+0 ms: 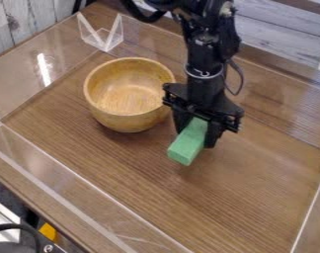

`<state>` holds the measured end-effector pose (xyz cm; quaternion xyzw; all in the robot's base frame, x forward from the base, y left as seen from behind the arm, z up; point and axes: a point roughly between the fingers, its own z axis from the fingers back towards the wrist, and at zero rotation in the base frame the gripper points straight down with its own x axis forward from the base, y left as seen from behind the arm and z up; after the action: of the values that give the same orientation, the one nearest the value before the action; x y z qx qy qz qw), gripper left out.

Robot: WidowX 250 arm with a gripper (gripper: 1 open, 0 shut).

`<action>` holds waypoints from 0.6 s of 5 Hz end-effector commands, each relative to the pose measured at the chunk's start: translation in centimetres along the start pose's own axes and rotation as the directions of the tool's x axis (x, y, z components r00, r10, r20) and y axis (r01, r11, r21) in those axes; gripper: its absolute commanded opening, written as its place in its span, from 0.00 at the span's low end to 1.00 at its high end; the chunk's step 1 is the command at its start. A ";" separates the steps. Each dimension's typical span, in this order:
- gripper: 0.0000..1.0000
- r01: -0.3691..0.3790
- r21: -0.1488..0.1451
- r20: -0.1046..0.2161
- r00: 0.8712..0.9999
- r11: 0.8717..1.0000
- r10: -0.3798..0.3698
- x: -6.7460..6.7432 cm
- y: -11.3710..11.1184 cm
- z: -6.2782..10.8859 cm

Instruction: Remove the green block from inside the brown bowl and put it on the table

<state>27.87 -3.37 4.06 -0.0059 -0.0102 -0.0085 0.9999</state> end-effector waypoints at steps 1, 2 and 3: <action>0.00 0.037 0.001 0.043 0.998 0.999 -0.037 0.5 0.8 1.4; 0.00 0.055 0.001 0.041 0.998 0.998 -0.055 0.5 1.7 1.5; 0.00 0.020 0.002 0.042 0.999 1.000 -0.020 -0.1 2.1 1.3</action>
<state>27.13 -1.56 3.52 -0.0058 0.0040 -0.0220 0.9997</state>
